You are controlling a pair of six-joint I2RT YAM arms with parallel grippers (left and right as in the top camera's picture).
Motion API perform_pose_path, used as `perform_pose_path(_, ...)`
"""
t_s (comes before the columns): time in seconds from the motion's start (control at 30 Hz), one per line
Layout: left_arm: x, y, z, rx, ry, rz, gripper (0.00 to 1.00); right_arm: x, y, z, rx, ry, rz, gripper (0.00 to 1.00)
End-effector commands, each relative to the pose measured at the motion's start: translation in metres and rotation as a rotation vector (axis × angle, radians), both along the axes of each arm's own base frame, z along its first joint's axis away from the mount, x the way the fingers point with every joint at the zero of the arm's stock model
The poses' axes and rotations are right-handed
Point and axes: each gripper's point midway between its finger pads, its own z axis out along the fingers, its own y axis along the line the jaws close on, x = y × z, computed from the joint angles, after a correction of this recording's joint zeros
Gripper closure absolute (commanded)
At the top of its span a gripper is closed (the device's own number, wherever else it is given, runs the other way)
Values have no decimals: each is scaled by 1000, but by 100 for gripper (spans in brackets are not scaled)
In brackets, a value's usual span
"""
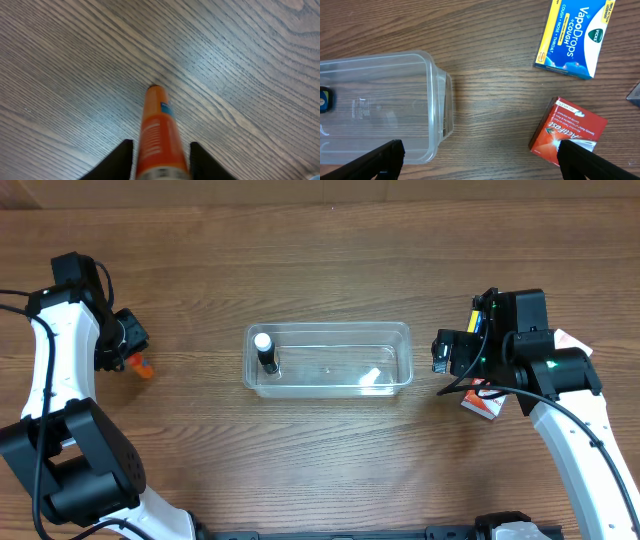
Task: Pack container
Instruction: 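Move the left gripper to the orange tube and grasp it, then place the orange tube upright beside the bottle in the container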
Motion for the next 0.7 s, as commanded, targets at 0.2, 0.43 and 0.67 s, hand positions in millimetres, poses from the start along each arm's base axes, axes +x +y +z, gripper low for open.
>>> perform_pose_path(0.2,-13,-8,5,-24,62,-36,96,5,0,10,7,-30,-6,0)
perform_pose_path(0.43,-43,-122,152,-49,-205,-292,96,5,0,10,7,-30,-6,0)
perform_pose_path(0.67,-66,-223,149,-71,-194,-517,96,5,0,10,8,-30,-6,0)
